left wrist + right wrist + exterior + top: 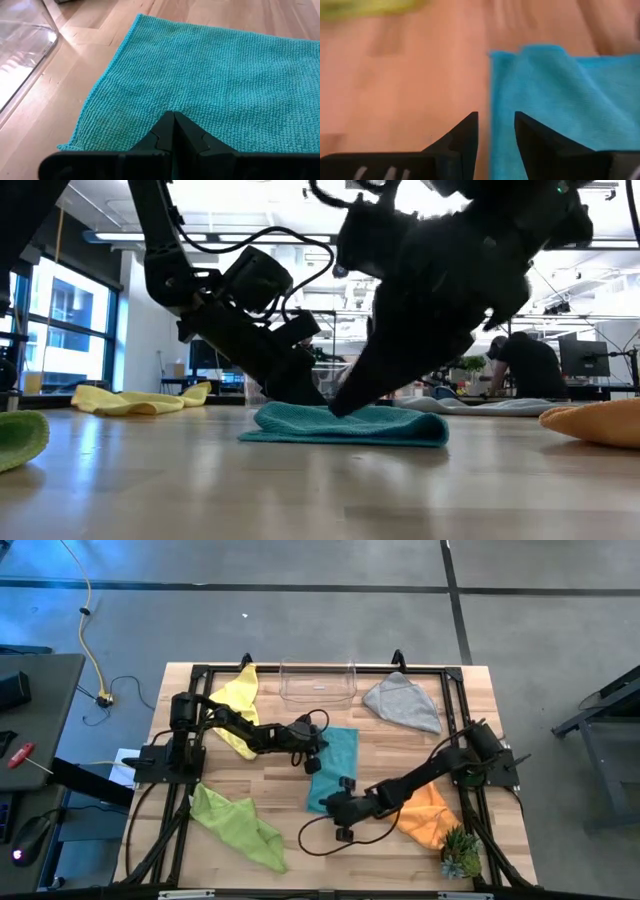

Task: Fold microfiber towels
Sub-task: Fold the blue towel

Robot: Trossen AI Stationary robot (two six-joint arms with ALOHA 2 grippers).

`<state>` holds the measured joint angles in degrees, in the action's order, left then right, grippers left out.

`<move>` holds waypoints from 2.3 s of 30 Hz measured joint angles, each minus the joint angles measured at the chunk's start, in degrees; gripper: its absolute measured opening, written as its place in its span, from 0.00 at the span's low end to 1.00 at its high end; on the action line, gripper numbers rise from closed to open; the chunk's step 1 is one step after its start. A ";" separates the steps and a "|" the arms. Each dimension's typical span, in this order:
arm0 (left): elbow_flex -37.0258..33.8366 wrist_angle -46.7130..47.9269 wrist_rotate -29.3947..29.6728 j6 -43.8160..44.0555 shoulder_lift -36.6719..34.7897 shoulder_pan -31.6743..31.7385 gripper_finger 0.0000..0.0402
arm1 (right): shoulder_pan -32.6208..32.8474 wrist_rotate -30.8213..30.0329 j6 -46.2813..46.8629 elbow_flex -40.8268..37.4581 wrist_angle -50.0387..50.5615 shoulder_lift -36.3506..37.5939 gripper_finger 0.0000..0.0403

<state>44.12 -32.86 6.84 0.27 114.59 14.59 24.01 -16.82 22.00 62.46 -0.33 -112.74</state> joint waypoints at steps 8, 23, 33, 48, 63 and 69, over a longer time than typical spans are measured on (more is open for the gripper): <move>0.00 0.10 -0.27 -0.44 0.02 0.00 0.00 | 0.00 0.88 0.65 2.43 5.90 -1.39 0.17; 0.00 0.24 -0.36 -1.37 0.02 -0.02 0.00 | 0.39 2.20 4.10 2.49 8.51 -1.03 0.02; 0.02 0.59 -0.12 -2.01 0.02 0.00 0.00 | 0.92 4.51 6.43 2.37 9.16 -0.08 0.10; 0.02 0.66 0.76 -2.43 0.02 -0.02 0.00 | 1.18 3.24 6.18 8.44 17.59 0.02 0.36; 0.00 0.63 0.98 -3.04 0.02 -0.02 0.00 | 5.51 -0.09 7.12 10.34 34.03 0.02 0.39; -0.05 0.64 1.12 -3.02 0.02 -0.02 0.00 | 5.68 -1.47 9.72 10.00 34.85 0.02 0.25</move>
<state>44.07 -32.22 7.95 -2.74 114.61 14.57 29.69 -18.28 31.72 72.46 34.52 -112.73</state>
